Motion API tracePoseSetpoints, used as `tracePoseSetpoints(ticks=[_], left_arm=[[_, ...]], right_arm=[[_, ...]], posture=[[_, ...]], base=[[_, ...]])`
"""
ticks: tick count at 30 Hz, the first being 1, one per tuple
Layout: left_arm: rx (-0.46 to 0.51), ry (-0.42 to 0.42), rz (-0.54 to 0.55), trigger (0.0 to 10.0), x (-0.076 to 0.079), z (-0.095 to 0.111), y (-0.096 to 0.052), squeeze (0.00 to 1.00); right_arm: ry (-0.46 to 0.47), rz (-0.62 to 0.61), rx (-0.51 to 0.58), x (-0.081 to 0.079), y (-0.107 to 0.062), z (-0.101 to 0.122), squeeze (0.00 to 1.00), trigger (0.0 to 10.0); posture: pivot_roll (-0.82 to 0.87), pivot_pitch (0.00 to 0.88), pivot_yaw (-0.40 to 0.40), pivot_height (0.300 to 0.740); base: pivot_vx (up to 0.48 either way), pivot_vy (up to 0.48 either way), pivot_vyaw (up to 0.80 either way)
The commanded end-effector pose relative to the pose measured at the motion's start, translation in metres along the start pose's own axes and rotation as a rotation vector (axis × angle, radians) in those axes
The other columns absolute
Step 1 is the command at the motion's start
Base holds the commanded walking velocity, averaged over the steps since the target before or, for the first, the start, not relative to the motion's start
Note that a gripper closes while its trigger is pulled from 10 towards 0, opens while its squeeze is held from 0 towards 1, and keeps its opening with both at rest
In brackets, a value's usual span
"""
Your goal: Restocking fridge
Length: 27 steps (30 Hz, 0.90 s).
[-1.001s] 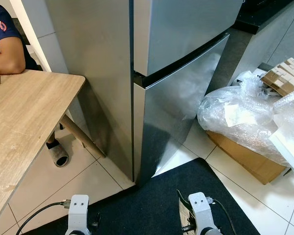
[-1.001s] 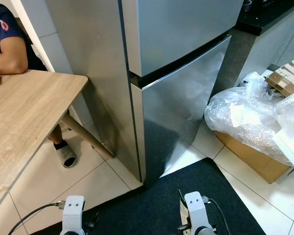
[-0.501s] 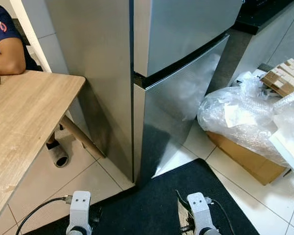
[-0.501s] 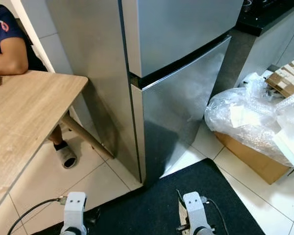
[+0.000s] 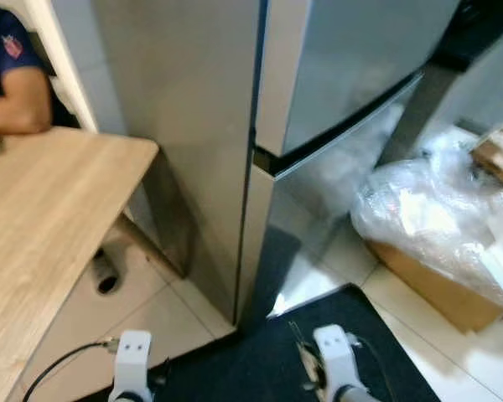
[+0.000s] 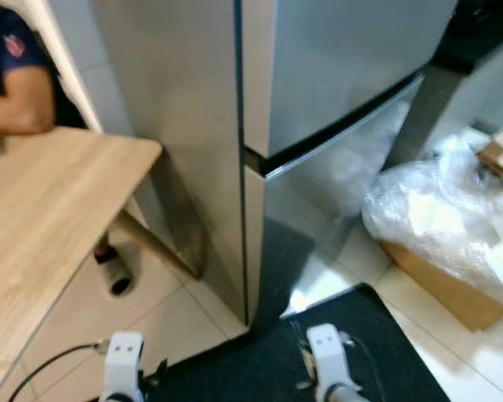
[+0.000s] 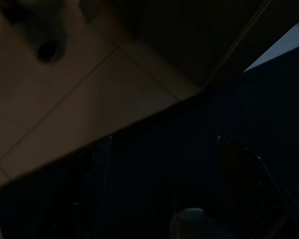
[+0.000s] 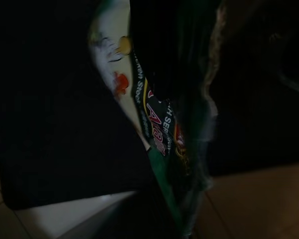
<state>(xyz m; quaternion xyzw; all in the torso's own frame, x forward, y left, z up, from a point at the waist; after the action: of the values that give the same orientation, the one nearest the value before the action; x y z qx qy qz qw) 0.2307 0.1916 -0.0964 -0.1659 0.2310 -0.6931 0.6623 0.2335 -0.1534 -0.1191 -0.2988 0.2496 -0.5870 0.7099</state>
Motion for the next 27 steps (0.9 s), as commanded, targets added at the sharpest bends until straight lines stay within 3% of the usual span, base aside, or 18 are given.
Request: tracePoseSetpoints(ticks=[1,27], left_arm=[[0.020,0.013,-0.020,10.0,0.006,0.004,0.001,0.00],[0.033,0.037,-0.090,10.0,0.023,0.011,0.006,0.00]], right_arm=[[0.008,-0.042,-0.035,0.016,-0.005,-0.012,0.00,10.0],[-0.001,-0.038,-0.027,0.020,-0.008,-0.014,0.00,10.0]], posture=[[-0.09,0.077,0.002,0.740],[-0.11,0.069,0.011,0.740]], base=[[0.000,0.000,0.00],[0.000,0.000,0.00]])
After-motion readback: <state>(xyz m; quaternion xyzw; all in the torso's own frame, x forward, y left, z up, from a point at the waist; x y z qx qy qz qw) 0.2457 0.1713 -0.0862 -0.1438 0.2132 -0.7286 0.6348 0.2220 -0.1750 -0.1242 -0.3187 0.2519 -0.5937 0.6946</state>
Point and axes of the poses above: a point about 5 cm out from each wrist's last joint towards the gripper, its own y axis pointing out of the wrist towards the gripper, its own z axis along the axis of the wrist's last joint, x = y × z, the point moved 6 cm from there along y, pointing out of the wrist towards the gripper, and after that the axes turned 4 degrees about y, right-handed, at the moved point
